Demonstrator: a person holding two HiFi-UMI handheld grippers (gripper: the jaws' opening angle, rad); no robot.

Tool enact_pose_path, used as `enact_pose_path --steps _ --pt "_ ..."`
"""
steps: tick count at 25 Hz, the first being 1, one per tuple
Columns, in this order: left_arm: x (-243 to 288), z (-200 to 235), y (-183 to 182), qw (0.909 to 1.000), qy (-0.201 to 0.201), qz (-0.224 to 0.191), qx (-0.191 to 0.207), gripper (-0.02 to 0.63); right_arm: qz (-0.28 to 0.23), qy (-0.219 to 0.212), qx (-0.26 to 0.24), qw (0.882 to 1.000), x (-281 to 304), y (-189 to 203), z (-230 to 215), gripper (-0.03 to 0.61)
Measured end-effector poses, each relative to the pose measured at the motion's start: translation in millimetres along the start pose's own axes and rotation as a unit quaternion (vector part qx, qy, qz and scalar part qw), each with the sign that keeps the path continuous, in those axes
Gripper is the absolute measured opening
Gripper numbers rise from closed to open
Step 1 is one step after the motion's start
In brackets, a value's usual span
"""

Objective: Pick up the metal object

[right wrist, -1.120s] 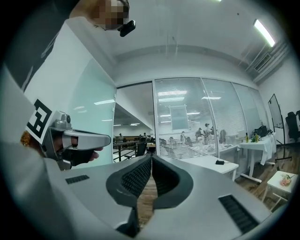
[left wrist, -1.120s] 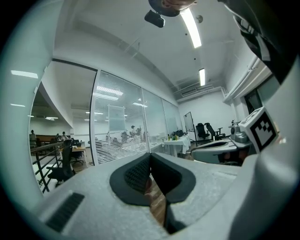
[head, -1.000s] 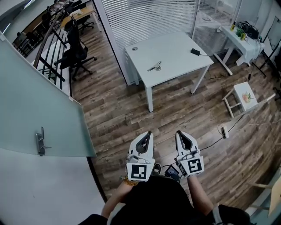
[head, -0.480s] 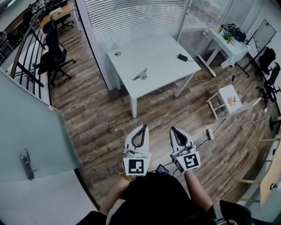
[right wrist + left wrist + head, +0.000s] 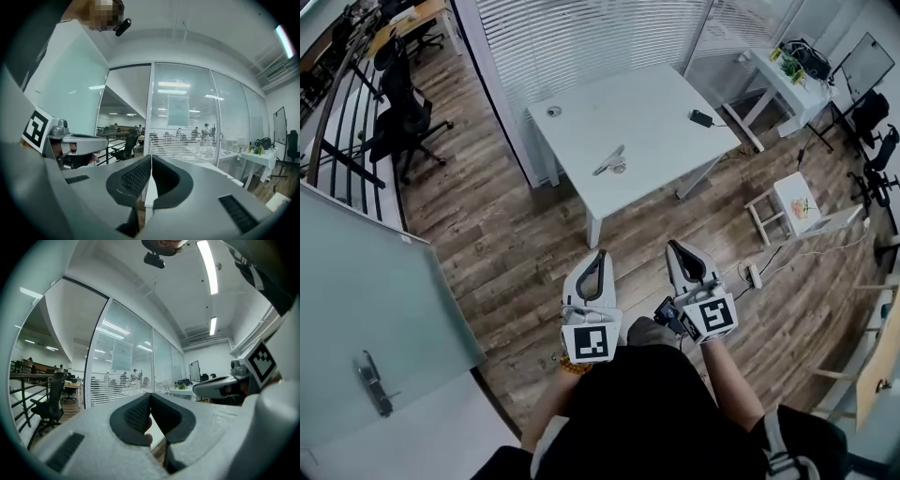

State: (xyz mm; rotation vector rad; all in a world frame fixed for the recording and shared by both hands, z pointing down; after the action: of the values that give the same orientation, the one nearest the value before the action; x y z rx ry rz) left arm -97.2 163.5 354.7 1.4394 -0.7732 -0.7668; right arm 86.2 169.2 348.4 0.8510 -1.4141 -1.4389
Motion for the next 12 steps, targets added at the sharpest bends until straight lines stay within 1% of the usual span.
enact_pose_path --steps 2,4,7,9,12 --pt "8.0 12.0 0.3 1.0 0.002 -0.002 0.004 0.015 -0.003 0.011 0.008 1.0 12.9 -2.1 -2.0 0.006" --pt "13.0 23.2 2.0 1.0 0.002 -0.005 0.007 0.015 0.014 0.019 0.012 1.0 21.6 -1.6 -2.0 0.006" --pt "21.8 38.1 10.4 0.9999 -0.013 -0.007 -0.003 0.015 0.037 0.021 -0.003 0.999 37.6 0.1 -7.5 0.006" --pt "29.5 43.8 16.2 0.9998 -0.019 -0.005 -0.01 0.015 0.03 0.015 -0.009 0.999 47.1 4.6 -14.5 0.006" --pt "42.0 49.1 21.4 0.9998 -0.019 0.007 -0.008 0.015 0.031 0.018 0.001 0.999 59.8 10.4 -28.4 0.006"
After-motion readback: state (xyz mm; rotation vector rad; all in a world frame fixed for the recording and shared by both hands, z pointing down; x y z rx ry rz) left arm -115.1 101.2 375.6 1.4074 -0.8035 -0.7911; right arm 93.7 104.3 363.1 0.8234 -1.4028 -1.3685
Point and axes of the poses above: the fingertips, and each gripper's own axes: x forward along the fingers, z to its left, y out of its underside, the point moved 6 cm from there along -x, backward along the fingers, and after that the axes turned 4 degrees about y, right-handed, at the moved point
